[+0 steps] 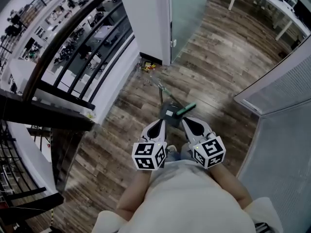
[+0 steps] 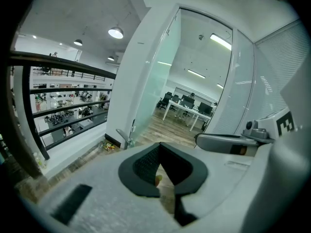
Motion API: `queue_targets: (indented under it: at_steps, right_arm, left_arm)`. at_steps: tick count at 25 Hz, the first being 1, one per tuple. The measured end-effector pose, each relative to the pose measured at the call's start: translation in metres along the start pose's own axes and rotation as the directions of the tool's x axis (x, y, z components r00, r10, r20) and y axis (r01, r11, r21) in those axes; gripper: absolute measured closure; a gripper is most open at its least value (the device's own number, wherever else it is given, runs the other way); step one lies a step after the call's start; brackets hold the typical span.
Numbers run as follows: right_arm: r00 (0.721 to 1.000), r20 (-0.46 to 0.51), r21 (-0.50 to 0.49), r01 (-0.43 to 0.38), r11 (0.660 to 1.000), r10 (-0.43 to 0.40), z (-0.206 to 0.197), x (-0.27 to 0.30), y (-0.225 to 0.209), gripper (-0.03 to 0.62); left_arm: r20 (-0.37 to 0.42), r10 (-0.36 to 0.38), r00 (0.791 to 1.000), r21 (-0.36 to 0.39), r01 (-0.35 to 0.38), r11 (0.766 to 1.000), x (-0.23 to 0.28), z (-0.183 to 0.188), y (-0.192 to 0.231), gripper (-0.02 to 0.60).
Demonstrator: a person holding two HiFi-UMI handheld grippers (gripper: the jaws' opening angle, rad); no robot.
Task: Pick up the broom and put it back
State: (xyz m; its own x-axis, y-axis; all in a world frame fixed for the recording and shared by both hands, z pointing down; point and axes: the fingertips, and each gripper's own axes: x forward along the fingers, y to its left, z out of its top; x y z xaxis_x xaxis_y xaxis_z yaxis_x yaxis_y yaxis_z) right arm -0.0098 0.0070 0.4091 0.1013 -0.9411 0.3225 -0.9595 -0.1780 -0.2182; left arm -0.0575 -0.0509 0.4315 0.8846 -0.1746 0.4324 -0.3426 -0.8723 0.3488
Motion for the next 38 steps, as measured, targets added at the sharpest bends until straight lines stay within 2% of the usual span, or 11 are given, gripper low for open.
queue_targets:
  at_steps: [8, 16, 22, 28, 38]
  right_arm:
    - [0.999, -0.031, -0.013, -0.014, 1.0, 0.014, 0.0, 0.023, -0.035, 0.586]
    - [0.987, -0.082, -0.108, -0.145, 0.983, 0.137, 0.018, 0.06, -0.067, 0.579]
    - [0.961, -0.122, -0.154, -0.267, 0.951, 0.25, 0.023, 0.092, -0.076, 0.572]
    - [0.922, -0.187, -0.178, -0.37, 0.912, 0.338, 0.015, 0.117, -0.081, 0.569]
    - [0.87, -0.282, -0.22, -0.47, 0.855, 0.406, -0.007, 0.152, -0.088, 0.537]
  left_arm:
    - [0.007, 0.021, 1.0, -0.022, -0.021, 1.0, 0.029, 0.006, 0.007, 0.577]
    - [0.057, 0.097, 0.994, -0.066, -0.094, 0.993, 0.067, 0.031, 0.021, 0.577]
    - [0.078, 0.159, 0.984, -0.096, -0.151, 0.984, 0.091, 0.042, 0.037, 0.577]
    - [0.08, 0.227, 0.971, -0.131, -0.215, 0.968, 0.106, 0.042, 0.052, 0.577]
    - [0.069, 0.329, 0.942, -0.19, -0.312, 0.931, 0.121, 0.032, 0.076, 0.577]
